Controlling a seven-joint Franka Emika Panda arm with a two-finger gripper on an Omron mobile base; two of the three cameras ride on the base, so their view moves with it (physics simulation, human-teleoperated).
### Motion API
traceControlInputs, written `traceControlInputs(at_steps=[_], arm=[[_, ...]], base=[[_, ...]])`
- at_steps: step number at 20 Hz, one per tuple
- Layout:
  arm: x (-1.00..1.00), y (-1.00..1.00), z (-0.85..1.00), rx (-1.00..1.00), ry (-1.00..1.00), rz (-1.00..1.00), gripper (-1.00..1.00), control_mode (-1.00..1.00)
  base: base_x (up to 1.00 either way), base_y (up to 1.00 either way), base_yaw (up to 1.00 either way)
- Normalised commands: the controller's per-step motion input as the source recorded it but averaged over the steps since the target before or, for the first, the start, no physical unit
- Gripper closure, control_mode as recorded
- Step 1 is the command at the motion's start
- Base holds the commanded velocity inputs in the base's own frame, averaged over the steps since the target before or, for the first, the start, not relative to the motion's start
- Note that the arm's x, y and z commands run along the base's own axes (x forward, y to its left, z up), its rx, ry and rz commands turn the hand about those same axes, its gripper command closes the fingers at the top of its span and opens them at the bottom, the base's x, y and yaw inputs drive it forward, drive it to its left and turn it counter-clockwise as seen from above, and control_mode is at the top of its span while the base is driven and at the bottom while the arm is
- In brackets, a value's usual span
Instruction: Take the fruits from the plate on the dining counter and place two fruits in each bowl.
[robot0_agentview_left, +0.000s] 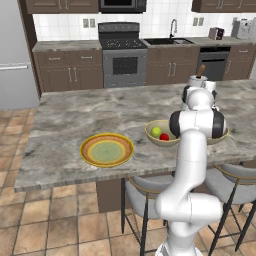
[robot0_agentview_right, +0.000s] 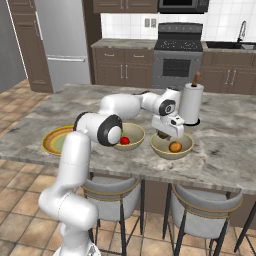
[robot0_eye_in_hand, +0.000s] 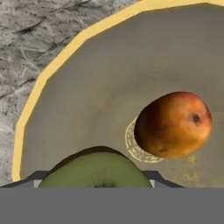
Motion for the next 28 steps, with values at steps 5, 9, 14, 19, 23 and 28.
traceControlInputs(at_steps=[5,9,14,19,23,28], arm=[[0.00,-0.16,-0.01,0.00,0.00,0.00,1.00,-1.00],[-0.02,-0.04,0.00,0.00,0.00,0.00,1.00,-1.00],[-0.02,0.00,0.00,0.01,0.00,0.00,1.00,-1.00],[0.00,0.00,0.00,0.00,0.00,0.00,1.00,-1.00],[0.00,0.00,-0.04,0.00,0.01,0.00,-1.00,-1.00],[0.00,0.00,-0.01,0.00,0.00,0.00,-1.00,-1.00]], base=[[0.00,0.00,0.00],[0.00,0.00,0.00],[0.00,0.00,0.00],[0.00,0.00,0.00],[0.00,0.00,0.00],[0.00,0.00,0.00]])
